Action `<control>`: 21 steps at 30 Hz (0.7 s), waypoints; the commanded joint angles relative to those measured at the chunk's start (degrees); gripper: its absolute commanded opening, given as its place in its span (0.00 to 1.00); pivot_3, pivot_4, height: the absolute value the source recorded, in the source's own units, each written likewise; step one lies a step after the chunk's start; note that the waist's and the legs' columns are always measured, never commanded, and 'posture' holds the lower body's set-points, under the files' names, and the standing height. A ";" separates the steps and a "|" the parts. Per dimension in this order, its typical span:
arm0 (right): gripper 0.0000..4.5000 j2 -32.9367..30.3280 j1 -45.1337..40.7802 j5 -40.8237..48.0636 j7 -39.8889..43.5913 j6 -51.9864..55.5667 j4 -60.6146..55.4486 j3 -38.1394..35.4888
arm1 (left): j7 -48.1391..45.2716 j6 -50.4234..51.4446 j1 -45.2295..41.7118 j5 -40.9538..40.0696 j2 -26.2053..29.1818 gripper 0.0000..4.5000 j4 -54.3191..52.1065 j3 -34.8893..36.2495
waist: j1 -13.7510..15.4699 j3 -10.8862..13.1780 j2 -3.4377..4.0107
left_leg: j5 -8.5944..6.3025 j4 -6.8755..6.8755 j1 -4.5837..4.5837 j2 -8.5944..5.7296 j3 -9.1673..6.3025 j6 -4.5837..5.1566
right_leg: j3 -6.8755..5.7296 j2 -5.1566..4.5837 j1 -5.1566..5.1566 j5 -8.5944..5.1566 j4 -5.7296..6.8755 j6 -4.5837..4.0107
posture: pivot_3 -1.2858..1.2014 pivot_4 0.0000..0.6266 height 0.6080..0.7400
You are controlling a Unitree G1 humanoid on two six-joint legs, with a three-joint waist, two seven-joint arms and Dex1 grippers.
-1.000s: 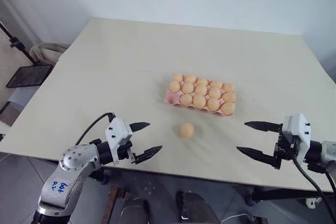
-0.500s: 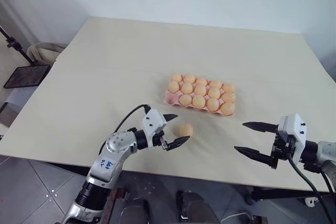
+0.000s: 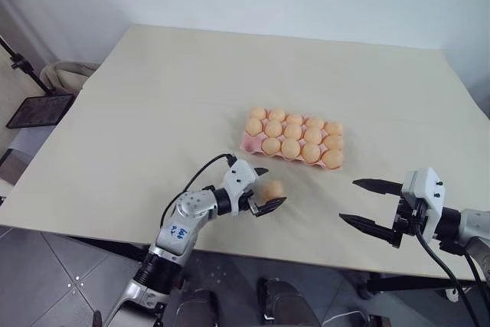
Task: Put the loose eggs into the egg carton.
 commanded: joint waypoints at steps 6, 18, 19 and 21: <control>1.00 -0.04 0.30 0.49 -0.58 0.19 -2.47 -1.34 | -0.54 -1.16 -1.20 0.59 -1.04 0.73 -0.20 -0.89 | 0.00 0.00 0.00 | 0.00 -0.01 -0.01 0.00 0.00 0.00 | 0.00 -0.01 0.00 0.00 0.00 0.00 | 0.52 0.24 1.00; 1.00 -0.49 -1.45 0.40 -0.70 1.44 -2.21 -0.76 | 5.91 2.50 -5.41 -3.27 -2.01 0.48 -5.26 9.41 | 0.02 0.00 0.00 | 0.01 0.02 -0.02 0.00 0.00 0.02 | -0.01 -0.01 0.00 0.01 0.01 0.02 | 0.52 0.24 1.00; 1.00 -0.49 -1.58 0.32 -0.62 1.42 -2.13 -0.67 | 6.90 2.94 -6.53 -3.45 -2.05 0.48 -5.24 10.52 | 0.03 0.00 0.00 | 0.01 0.02 -0.03 0.00 0.00 0.02 | -0.01 -0.01 0.00 0.02 0.00 0.03 | 0.52 0.24 1.00; 1.00 -0.42 -1.70 0.17 -0.55 1.33 -2.03 -0.54 | 8.75 3.05 -8.32 -3.32 -2.09 0.48 -4.61 12.18 | 0.06 0.00 0.00 | 0.01 0.01 -0.04 -0.01 0.00 0.02 | -0.01 -0.01 0.00 0.05 -0.01 0.08 | 0.52 0.24 1.00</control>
